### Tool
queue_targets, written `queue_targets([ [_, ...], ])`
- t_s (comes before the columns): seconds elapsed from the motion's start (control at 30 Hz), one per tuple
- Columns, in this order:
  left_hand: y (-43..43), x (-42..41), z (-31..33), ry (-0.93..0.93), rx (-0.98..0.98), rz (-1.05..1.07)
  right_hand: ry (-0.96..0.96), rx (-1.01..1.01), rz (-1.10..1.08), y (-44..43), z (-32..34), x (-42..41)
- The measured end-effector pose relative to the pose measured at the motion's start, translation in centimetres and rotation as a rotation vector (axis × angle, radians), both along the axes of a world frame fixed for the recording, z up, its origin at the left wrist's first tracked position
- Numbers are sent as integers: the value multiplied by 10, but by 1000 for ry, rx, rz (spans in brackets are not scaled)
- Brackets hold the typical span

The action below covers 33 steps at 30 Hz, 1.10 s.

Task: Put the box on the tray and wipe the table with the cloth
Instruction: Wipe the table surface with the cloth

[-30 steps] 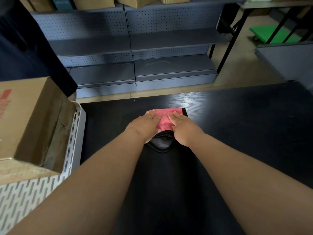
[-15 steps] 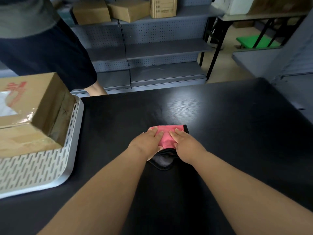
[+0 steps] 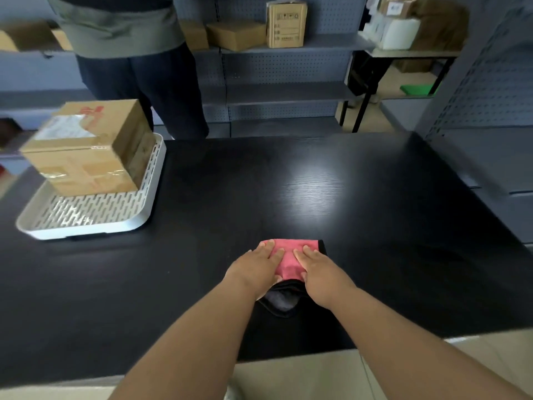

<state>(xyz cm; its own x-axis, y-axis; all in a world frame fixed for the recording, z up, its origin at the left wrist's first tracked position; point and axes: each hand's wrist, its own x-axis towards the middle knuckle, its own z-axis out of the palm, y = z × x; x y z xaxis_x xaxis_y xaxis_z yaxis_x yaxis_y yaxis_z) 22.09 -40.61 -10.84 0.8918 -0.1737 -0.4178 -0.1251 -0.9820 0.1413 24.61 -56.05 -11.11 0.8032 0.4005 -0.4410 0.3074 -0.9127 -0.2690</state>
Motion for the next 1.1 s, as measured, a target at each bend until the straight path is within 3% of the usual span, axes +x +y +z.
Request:
queue_targets([
  [0.5,69,-78,-6,-14,58,37,-40,-25,99,74,0,-62],
  [0.9,164,-76,-5,-17,72,-21,-6,-37,57,172,1,-69],
  [1.1,177,-68,1,-29,-66,-60,12,-66,31,191,2,-56],
])
